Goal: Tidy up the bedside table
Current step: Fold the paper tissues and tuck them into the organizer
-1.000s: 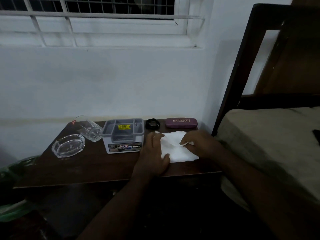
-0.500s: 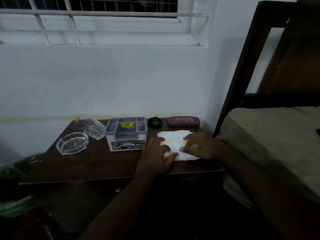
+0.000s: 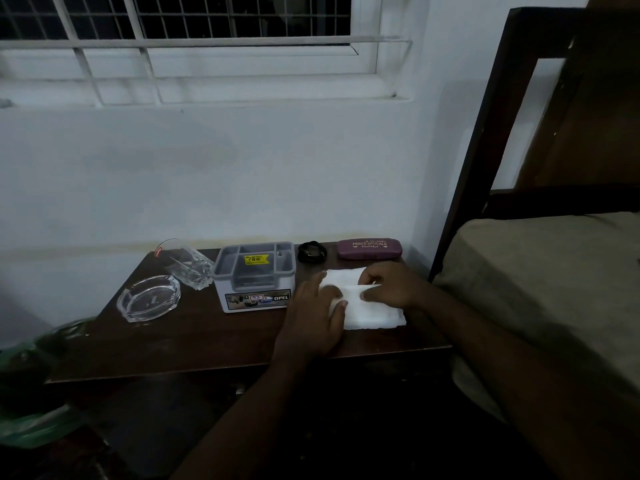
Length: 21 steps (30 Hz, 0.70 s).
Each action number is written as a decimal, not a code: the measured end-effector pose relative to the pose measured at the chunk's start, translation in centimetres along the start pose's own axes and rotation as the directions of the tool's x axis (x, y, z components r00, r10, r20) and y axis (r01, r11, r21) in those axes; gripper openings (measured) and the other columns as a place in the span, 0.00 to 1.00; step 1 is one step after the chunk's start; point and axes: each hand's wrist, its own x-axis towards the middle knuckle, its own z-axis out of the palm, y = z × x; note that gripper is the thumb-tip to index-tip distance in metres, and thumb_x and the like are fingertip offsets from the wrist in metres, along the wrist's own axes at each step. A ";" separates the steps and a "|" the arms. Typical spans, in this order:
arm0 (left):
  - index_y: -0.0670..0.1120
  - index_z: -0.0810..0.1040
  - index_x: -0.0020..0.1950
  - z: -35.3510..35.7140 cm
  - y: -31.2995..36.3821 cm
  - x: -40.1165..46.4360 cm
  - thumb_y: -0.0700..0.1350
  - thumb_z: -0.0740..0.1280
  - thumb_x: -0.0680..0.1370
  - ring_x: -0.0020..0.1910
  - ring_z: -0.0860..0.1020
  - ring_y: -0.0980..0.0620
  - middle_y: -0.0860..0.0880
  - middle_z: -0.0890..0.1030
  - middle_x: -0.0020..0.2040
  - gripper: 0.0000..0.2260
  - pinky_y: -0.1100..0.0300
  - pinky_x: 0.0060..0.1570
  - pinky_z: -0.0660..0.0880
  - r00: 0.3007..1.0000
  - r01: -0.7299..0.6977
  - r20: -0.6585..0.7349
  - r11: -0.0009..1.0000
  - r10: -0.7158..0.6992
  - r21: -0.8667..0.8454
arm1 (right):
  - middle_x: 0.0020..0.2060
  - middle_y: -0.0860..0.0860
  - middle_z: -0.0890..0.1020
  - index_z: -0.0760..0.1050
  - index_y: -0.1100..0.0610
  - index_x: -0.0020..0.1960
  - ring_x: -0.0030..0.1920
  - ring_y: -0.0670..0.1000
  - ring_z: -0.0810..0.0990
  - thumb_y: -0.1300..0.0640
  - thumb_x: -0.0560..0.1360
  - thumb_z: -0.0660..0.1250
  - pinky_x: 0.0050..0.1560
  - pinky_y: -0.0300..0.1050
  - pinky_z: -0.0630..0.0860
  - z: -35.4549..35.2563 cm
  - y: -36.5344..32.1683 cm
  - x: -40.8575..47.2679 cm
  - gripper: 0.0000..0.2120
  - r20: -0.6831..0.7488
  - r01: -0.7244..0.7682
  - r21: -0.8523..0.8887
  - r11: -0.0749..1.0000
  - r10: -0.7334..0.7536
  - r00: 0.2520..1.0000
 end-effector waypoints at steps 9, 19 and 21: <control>0.52 0.61 0.69 -1.5 3.2 2.1 0.47 0.75 0.72 0.62 0.74 0.52 0.51 0.70 0.66 0.32 0.53 0.55 0.79 0.902 0.352 0.066 0.636 -0.427 -0.687 | 0.43 0.55 0.83 0.79 0.57 0.43 0.45 0.55 0.80 0.63 0.72 0.71 0.44 0.49 0.75 -2.4 -0.5 -1.2 0.03 0.070 -0.111 0.745 0.657 0.089 0.994; 0.50 0.67 0.58 -5.6 4.6 6.7 0.41 0.76 0.68 0.47 0.77 0.56 0.50 0.75 0.52 0.25 0.69 0.31 0.78 0.810 0.373 -0.049 0.579 -0.584 -0.725 | 0.59 0.32 0.71 0.66 0.36 0.62 0.57 0.35 0.73 0.39 0.65 0.73 0.53 0.29 0.72 -1.2 -4.6 -1.9 0.28 -0.362 0.371 0.048 0.927 -0.330 0.872; 0.48 0.67 0.61 -6.7 4.2 7.1 0.45 0.77 0.68 0.47 0.77 0.55 0.51 0.75 0.52 0.27 0.65 0.36 0.80 0.827 0.376 -0.072 0.642 -0.558 -0.668 | 0.62 0.32 0.69 0.60 0.36 0.68 0.55 0.34 0.72 0.33 0.64 0.71 0.51 0.27 0.68 -0.4 -6.1 -2.1 0.36 -0.350 0.324 -0.094 0.941 -0.336 0.874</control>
